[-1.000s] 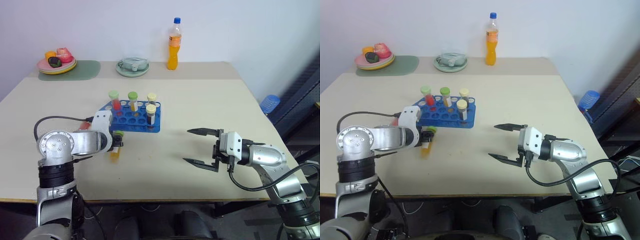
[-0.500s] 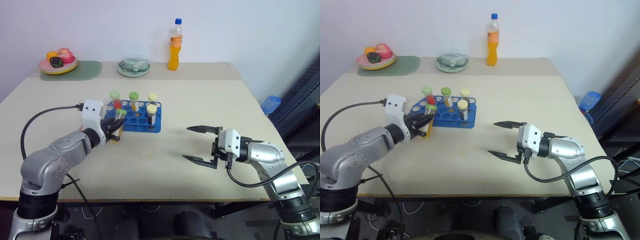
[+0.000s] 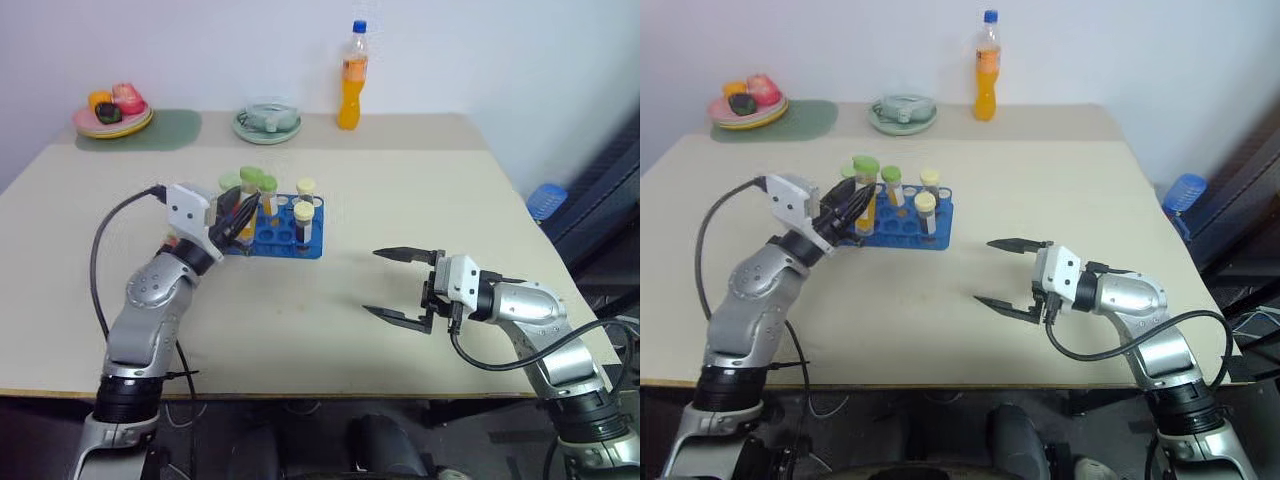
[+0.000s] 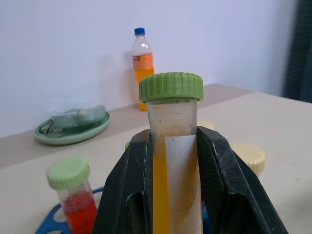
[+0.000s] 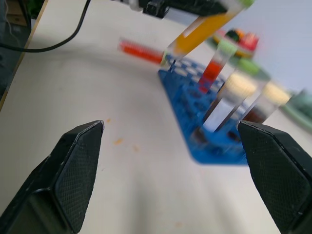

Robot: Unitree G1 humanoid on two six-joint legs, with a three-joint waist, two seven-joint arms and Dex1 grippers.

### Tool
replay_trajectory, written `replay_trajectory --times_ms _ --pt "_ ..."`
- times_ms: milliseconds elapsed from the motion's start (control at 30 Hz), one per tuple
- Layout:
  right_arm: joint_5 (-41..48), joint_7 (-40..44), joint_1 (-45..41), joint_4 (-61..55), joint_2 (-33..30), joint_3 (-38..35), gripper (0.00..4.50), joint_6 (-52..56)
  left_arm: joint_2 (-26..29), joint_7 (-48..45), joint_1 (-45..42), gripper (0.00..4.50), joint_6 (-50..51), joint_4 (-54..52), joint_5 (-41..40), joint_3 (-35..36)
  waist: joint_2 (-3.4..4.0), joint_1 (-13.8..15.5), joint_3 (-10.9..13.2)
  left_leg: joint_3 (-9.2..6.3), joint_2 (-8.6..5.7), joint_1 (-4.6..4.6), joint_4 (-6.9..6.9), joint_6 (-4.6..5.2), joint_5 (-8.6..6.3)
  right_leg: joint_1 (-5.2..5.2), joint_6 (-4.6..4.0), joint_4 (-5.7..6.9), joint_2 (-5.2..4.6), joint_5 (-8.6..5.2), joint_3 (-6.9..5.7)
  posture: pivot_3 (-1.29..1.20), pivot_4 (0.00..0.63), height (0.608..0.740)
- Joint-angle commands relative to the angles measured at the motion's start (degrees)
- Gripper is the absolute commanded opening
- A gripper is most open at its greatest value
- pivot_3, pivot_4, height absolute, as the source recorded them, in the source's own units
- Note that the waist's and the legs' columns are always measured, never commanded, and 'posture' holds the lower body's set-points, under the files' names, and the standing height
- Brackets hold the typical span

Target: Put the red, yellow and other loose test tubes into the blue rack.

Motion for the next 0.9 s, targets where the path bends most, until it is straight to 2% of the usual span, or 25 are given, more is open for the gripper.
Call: replay_trajectory --times_ms 33,300,667,900 --pt "0.4 -0.9 -0.7 -1.4 -0.1 -1.4 4.50 -0.2 -1.5 -0.8 -2.2 0.73 -10.3 5.0 4.6 -0.2 0.06 0.5 0.1 0.00 0.00 -0.01 -0.03 0.05 -0.03 -0.03 0.03 -0.01 0.02 0.00 0.00 0.00 0.150 0.740" --pt "0.2 -1.8 -0.1 -2.0 -0.3 -1.5 4.50 -0.2 -4.7 -2.5 -5.1 0.73 -21.7 15.7 8.0 -0.5 0.08 1.1 0.1 0.02 -0.01 -0.03 0.00 0.21 -0.12 0.04 0.03 -0.13 -0.01 -0.01 -0.01 0.00 0.150 0.740" --pt "0.2 -2.7 0.6 -2.8 -0.6 -1.8 4.50 -0.2 -6.9 -3.5 -8.4 0.73 -25.0 20.5 8.0 0.0 0.07 0.9 0.3 0.01 0.01 -0.01 -0.01 0.23 -0.13 0.04 0.03 -0.13 0.00 -0.01 -0.01 0.00 0.150 0.740" --pt "0.2 -3.3 0.9 -3.3 -0.6 -1.7 4.50 0.0 -8.5 -5.2 -11.4 0.73 -29.1 28.2 8.3 -0.2 0.03 1.0 0.4 0.01 0.00 -0.05 -0.01 0.27 -0.15 0.04 0.01 -0.21 -0.01 -0.02 -0.02 0.00 0.150 0.740"
